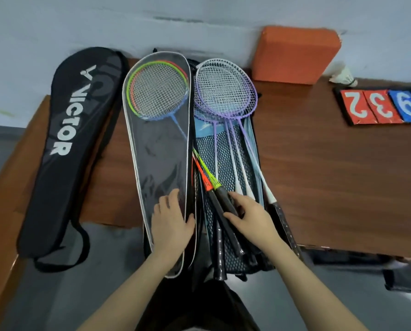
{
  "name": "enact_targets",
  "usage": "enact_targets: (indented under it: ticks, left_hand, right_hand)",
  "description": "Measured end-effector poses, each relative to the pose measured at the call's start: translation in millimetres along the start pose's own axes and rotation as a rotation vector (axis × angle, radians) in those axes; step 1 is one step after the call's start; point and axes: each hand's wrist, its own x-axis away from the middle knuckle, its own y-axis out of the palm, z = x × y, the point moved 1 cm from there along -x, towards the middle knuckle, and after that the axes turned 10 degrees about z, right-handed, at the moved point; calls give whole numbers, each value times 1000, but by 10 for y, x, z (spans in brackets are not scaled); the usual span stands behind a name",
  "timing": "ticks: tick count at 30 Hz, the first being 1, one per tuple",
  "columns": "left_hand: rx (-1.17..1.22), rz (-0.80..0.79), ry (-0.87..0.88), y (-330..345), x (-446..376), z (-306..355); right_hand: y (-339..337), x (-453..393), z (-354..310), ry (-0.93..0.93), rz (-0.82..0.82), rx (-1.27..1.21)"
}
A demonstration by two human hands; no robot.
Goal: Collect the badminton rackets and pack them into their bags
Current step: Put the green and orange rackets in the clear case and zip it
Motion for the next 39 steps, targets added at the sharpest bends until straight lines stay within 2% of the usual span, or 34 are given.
enact_targets:
  ticks: [3, 6, 10, 14, 24, 30, 35, 39]
  left_hand:
    - [89, -25, -28, -55, 63, 12]
    - [303, -12, -96, -128, 73, 24]
    - [594, -38, -202, -208, 46, -13]
    - [731, -72, -275, -252, 20, -78]
    - [690, -108, -171, -297, 12, -105]
    - [877, -83, -218, -511, -113, -62]
    - [1059, -87, -322, -624, -175, -135]
    - [1217, -84, -405, -695, -225, -201]
  right_hand:
    - [19, 86, 13, -14, -35, 39]
    - [34, 78, 13, -11, -76, 42]
    - [3, 4, -64, 166, -148, -231]
    - [8, -23, -76, 287, -132, -370]
    - [-188, 49, -538, 480, -175, -783]
    - [-22, 91, -671, 479, -157, -832]
    - [111, 52, -871, 378, -162, -790]
    - [89, 92, -779, 363, -264, -1052]
